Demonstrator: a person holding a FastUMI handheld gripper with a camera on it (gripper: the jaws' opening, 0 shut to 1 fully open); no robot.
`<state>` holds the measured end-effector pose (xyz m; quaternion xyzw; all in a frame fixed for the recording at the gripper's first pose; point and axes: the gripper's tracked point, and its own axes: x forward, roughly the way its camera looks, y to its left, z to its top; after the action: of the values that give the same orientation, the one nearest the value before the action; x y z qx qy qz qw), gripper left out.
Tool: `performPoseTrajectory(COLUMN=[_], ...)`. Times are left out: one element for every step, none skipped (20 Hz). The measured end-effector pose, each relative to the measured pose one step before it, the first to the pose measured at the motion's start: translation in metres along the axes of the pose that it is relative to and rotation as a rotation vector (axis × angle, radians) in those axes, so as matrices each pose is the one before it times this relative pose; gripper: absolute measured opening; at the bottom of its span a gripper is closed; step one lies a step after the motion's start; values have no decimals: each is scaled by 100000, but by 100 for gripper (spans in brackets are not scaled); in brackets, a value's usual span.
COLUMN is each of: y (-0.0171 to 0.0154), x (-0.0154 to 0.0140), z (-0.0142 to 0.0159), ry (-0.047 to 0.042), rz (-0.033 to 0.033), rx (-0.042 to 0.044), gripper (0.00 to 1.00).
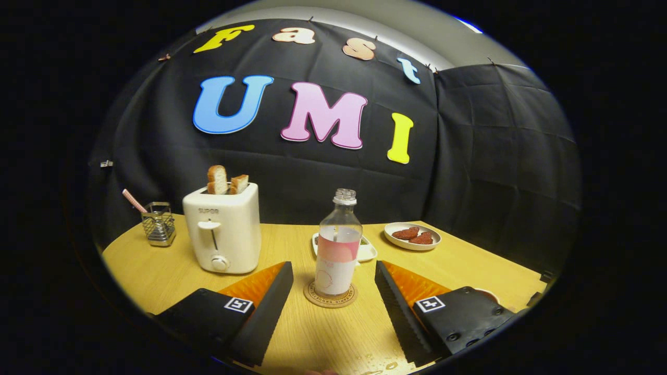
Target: Take the bottle from table, then pour the juice into the cup, finally place the bottle on the coaster
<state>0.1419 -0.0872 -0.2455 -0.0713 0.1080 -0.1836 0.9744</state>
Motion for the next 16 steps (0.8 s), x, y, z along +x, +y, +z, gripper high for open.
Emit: performPoseTrajectory(y=[359, 375, 311, 400, 482, 441, 411, 198, 100, -26, 289, 260, 44, -79, -63, -153], x=[-1213, -1124, -1083, -1143, -1108, -1038, -972, -747, -820, -712, -708, -562, -550, -590, -509, -603], z=[405, 348, 600, 470, 274, 466, 557, 674, 714, 766, 923, 961, 997, 892, 879, 869], ry=[-540, -654, -774, -562, 88, -240, -307, -430, -492, -398, -519, -799, -761, -888, -1008, -1038], rz=[2697, 2375, 2537, 2631, 2577, 2445, 1975, 1489, 1274, 1385, 2207, 2480, 2071, 2074, 1799, 1501], rx=[-435, -918, -991, -106, 962, 1223, 983, 561, -159, 64, 530, 825, 643, 709, 622, 427], gripper=[97, 97, 97, 97, 97, 97, 97, 97, 97, 97, 97, 97, 97, 97, 97, 97])
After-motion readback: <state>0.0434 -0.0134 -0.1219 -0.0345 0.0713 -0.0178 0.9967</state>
